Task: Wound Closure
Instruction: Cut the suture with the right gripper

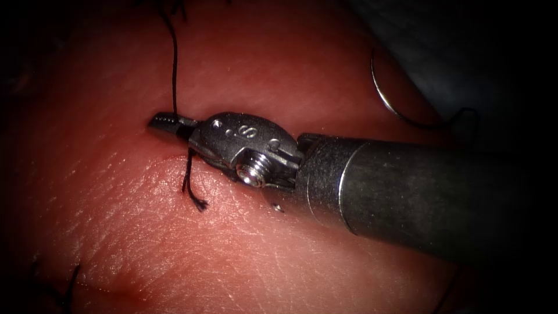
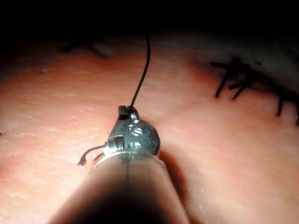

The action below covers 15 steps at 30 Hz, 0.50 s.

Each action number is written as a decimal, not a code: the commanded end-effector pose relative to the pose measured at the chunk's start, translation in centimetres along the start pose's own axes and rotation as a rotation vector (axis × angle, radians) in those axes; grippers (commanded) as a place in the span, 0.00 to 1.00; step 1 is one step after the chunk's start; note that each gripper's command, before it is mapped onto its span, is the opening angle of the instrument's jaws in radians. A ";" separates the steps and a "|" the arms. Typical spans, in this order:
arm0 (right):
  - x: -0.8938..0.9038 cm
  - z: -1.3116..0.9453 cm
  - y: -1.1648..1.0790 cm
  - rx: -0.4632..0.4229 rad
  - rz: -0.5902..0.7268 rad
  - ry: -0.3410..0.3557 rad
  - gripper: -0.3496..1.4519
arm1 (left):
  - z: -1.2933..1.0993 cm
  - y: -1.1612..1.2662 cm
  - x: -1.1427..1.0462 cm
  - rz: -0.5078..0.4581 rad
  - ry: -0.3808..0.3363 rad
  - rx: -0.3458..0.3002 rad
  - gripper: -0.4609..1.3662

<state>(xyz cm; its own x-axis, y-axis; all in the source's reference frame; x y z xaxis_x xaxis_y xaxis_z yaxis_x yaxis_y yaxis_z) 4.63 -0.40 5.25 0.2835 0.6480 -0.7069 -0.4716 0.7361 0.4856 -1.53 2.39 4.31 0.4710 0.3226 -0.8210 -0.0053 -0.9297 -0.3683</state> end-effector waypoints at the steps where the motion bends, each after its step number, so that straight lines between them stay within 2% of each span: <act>1: 0.00 0.00 0.00 -0.006 0.000 0.000 0.00 | 0.00 0.00 -0.01 0.000 0.000 -0.008 0.06; 11: -0.01 -0.01 -0.02 -0.005 -0.001 0.001 0.01 | 0.00 0.00 -0.01 0.000 0.000 -0.008 0.06; 12: -0.01 -0.01 -0.02 -0.005 -0.001 0.001 0.05 | 0.00 0.00 -0.01 0.000 0.000 -0.008 0.06; 13: -0.02 -0.01 -0.03 -0.005 -0.002 0.001 0.21 | 0.00 0.00 -0.01 0.000 0.000 -0.008 0.06; 14: -0.02 -0.01 -0.03 -0.005 -0.002 0.002 0.28 | 0.00 0.00 -0.01 0.000 0.000 -0.008 0.06; 15: -0.03 -0.01 -0.03 -0.005 -0.003 0.002 0.46 | 0.00 0.00 -0.01 0.000 0.000 -0.008 0.06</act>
<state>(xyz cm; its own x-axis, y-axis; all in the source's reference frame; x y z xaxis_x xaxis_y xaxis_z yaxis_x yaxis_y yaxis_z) 4.62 -0.44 5.25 0.2815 0.6462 -0.7094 -0.4771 0.7357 0.4808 -1.54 2.39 4.32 0.4714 0.3222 -0.8210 -0.0050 -0.9299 -0.3678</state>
